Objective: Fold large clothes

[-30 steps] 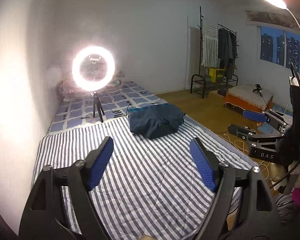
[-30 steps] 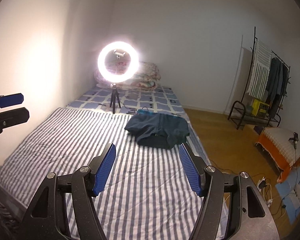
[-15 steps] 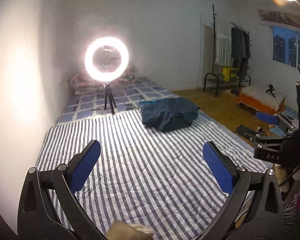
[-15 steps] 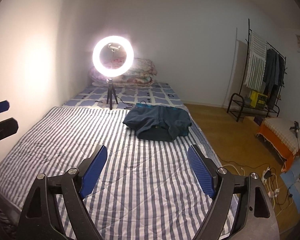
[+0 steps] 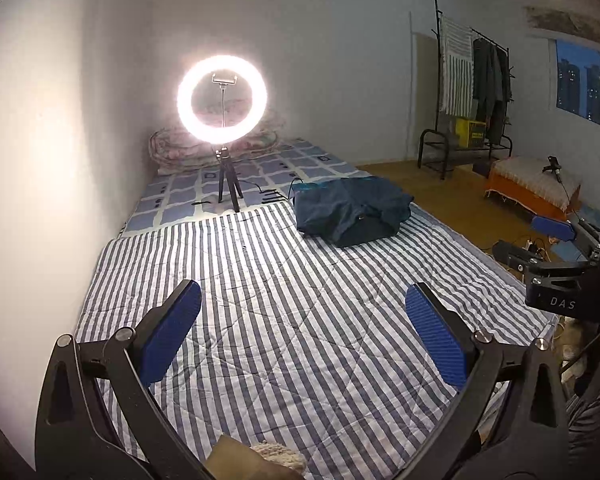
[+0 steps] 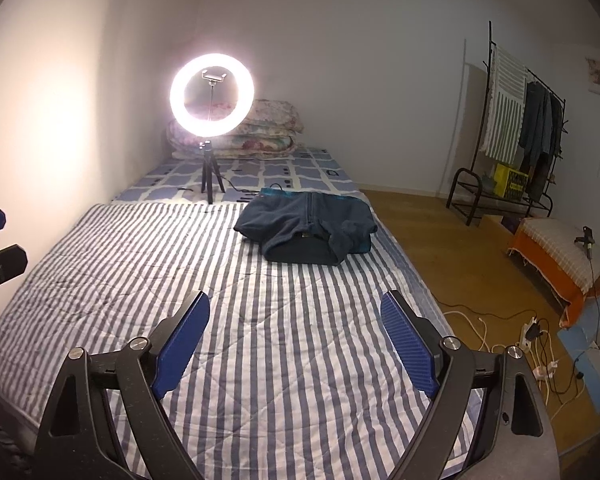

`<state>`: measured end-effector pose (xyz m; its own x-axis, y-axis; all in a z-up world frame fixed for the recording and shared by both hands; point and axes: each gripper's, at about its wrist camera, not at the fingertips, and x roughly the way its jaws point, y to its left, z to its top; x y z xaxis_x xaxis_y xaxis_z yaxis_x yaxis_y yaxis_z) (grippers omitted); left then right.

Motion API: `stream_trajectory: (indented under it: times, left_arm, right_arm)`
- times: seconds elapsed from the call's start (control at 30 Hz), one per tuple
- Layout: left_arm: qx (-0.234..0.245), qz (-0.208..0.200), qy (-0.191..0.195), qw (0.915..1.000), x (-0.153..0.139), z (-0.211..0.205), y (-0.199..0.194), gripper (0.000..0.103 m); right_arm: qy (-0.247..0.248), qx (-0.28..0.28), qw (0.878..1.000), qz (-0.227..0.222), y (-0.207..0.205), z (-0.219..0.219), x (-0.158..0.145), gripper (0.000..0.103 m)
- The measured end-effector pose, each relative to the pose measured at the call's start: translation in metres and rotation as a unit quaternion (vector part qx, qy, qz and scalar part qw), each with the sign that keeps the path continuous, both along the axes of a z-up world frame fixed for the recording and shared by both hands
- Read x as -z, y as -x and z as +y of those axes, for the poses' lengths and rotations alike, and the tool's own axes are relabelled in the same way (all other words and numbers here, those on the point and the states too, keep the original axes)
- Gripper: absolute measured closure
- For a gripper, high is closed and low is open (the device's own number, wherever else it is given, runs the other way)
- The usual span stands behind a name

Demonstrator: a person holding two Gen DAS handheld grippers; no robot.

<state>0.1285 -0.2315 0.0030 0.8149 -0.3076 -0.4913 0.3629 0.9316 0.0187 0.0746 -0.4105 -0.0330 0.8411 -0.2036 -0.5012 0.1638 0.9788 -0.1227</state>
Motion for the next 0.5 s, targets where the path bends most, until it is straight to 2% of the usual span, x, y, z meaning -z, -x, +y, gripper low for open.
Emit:
stream_trajectory:
  times: [0.5]
  left_arm:
    - [0.007,-0.001,-0.004,1.0000,0.0001,-0.0038,0.0008,0.000]
  right_arm:
    - [-0.001,0.006,1.000,-0.006,0.0026,-0.0054,-0.0017,0.016]
